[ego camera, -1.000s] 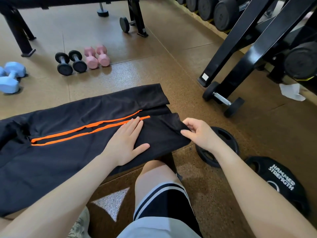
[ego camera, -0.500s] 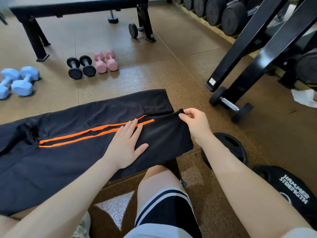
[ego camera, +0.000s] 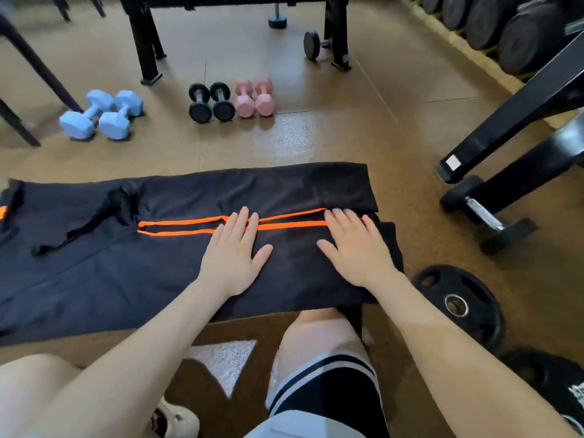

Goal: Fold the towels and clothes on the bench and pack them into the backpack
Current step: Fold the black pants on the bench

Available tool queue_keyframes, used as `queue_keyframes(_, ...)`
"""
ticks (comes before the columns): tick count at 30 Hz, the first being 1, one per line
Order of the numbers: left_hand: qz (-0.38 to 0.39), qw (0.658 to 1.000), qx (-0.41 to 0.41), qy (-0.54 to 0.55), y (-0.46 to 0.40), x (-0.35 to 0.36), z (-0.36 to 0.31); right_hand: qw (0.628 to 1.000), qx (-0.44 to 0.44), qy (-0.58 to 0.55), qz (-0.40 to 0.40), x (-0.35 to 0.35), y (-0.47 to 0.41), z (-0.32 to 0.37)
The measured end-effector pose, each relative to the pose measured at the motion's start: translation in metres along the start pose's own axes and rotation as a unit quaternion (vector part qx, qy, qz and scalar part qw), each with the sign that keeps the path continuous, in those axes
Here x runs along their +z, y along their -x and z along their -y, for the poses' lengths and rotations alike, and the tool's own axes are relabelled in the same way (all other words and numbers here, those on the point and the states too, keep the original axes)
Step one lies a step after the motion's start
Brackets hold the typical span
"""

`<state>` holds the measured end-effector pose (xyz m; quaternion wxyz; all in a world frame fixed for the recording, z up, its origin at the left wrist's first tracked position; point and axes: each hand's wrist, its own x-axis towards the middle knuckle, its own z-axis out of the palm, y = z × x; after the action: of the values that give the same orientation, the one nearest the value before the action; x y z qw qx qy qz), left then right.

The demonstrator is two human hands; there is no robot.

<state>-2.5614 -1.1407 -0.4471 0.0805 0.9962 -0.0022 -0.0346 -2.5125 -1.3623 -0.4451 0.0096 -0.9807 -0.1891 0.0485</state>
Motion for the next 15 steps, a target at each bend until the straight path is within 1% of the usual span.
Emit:
queue_keyframes(1, 0.006, 1.0, 0.006, 0.008, 0.0, -0.001, 0.002, 0.999, 0.041, 0.016, -0.017, -0.003, 0.002, -0.006)
queue_keyframes(2, 0.014, 0.999, 0.015, 0.034, 0.0, -0.004, 0.004, 0.996, 0.064, 0.033, -0.045, -0.007, 0.002, -0.005)
queue_keyframes(3, 0.018, 0.996, 0.021, 0.086, 0.0, -0.008, 0.006, 0.993, 0.063, 0.049, -0.09, -0.012, 0.0, 0.005)
queue_keyframes(5, 0.0, 0.979, 0.021, 0.203, 0.006, -0.024, 0.018, 0.984, 0.021, 0.039, -0.17, -0.029, -0.011, 0.046)
queue_keyframes(6, -0.026, 0.973, 0.025, 0.227, 0.011, -0.034, 0.029, 0.979, -0.014, 0.016, -0.202, -0.038, -0.02, 0.071)
queue_keyframes(8, -0.092, 0.976, 0.03, 0.195, 0.024, -0.051, 0.061, 0.962, -0.103, -0.053, -0.247, -0.053, -0.04, 0.125)
queue_keyframes(9, -0.116, 0.978, 0.021, 0.171, 0.03, -0.058, 0.08, 0.956, -0.154, -0.089, -0.231, -0.055, -0.051, 0.15)
queue_keyframes(10, -0.134, 0.979, 0.004, 0.151, 0.036, -0.064, 0.101, 0.954, -0.19, -0.126, -0.196, -0.054, -0.061, 0.175)
queue_keyframes(11, -0.149, 0.98, -0.019, 0.132, 0.042, -0.069, 0.123, 0.953, -0.204, -0.169, -0.145, -0.051, -0.071, 0.198)
queue_keyframes(13, -0.153, 0.979, -0.082, 0.11, 0.051, -0.072, 0.163, 0.942, -0.182, -0.277, -0.061, -0.044, -0.09, 0.236)
queue_keyframes(15, -0.146, 0.973, -0.149, 0.094, 0.058, -0.068, 0.199, 0.92, -0.134, -0.368, -0.001, -0.04, -0.108, 0.265)
